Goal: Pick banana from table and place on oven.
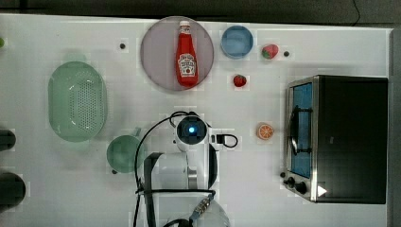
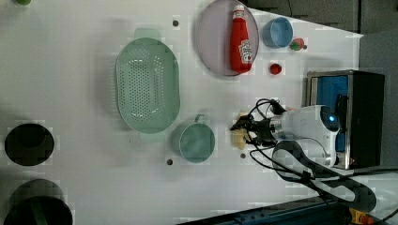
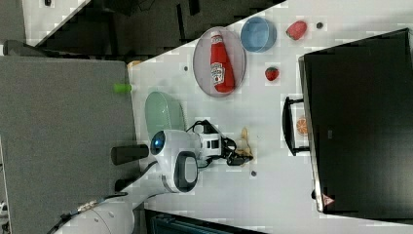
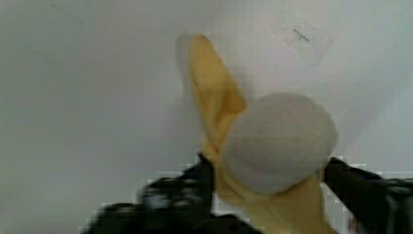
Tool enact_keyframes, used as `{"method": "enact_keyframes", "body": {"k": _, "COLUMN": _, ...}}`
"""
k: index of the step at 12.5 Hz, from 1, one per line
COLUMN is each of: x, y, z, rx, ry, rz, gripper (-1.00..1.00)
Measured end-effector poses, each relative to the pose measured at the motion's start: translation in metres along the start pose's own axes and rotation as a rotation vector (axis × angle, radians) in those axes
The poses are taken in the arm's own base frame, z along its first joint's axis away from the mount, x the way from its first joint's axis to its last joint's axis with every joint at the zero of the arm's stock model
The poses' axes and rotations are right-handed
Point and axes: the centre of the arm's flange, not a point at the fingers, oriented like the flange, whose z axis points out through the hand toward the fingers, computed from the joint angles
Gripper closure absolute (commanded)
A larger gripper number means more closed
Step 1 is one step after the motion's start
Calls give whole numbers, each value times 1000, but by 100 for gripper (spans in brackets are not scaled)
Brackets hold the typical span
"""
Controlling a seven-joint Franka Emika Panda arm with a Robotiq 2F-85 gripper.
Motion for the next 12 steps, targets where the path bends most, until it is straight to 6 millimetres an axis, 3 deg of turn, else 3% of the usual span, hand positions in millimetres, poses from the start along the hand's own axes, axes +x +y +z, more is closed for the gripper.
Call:
{"method": "enact_keyframes", "body": {"k": 3, "x": 2, "y": -13, "z": -16, "rx": 34, "ry": 24, "rz": -5, "gripper": 48}}
{"method": "enact_keyframes", "body": {"k": 5, "x": 6, "y": -15, "z": -20, "rx": 47, "ry": 28, "rz": 8, "gripper": 50}}
{"method": "enact_keyframes", "body": {"k": 8, "x": 5, "y": -1, "z": -23, "rx": 33, "ry": 24, "rz": 17, "gripper": 50}}
{"method": "enact_keyframes", "body": {"k": 10, "x": -1, "y": 3, "z": -65, "rx": 38, "ry": 39, "rz": 14, "gripper": 50}}
{"method": "enact_keyframes", "body": {"k": 12, "x": 2, "y": 3, "z": -139, "rx": 77, "ry": 80, "rz": 26, "gripper": 50}}
